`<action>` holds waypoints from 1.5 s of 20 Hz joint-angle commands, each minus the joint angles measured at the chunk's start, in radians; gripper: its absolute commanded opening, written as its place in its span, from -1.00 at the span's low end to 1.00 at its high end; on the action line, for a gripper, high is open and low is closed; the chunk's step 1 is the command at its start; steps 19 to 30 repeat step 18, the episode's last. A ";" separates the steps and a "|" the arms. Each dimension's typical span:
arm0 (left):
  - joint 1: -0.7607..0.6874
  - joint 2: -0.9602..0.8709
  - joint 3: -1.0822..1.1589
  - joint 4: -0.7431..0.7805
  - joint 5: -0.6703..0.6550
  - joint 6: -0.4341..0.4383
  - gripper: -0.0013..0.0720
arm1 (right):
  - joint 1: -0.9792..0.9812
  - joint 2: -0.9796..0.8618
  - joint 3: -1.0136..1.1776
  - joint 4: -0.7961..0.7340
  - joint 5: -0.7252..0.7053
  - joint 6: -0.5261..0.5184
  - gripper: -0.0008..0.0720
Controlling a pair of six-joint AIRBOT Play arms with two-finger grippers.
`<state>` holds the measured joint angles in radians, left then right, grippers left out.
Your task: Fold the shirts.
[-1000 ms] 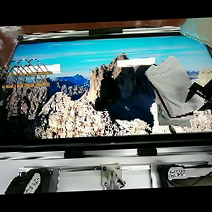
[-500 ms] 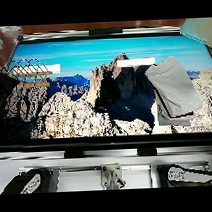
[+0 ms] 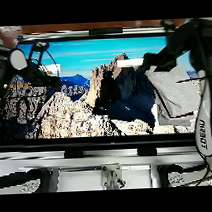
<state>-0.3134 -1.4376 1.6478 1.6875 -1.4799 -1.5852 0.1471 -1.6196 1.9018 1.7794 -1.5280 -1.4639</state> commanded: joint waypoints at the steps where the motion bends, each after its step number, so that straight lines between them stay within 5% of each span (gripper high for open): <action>1: -0.051 -0.071 0.040 0.063 -0.084 -0.025 0.92 | 0.111 -0.085 -0.001 0.018 -0.119 0.038 0.88; 30: -0.051 -0.070 0.040 -0.024 -0.077 -0.025 0.92 | 0.143 -0.097 -0.001 0.029 -0.111 0.038 0.88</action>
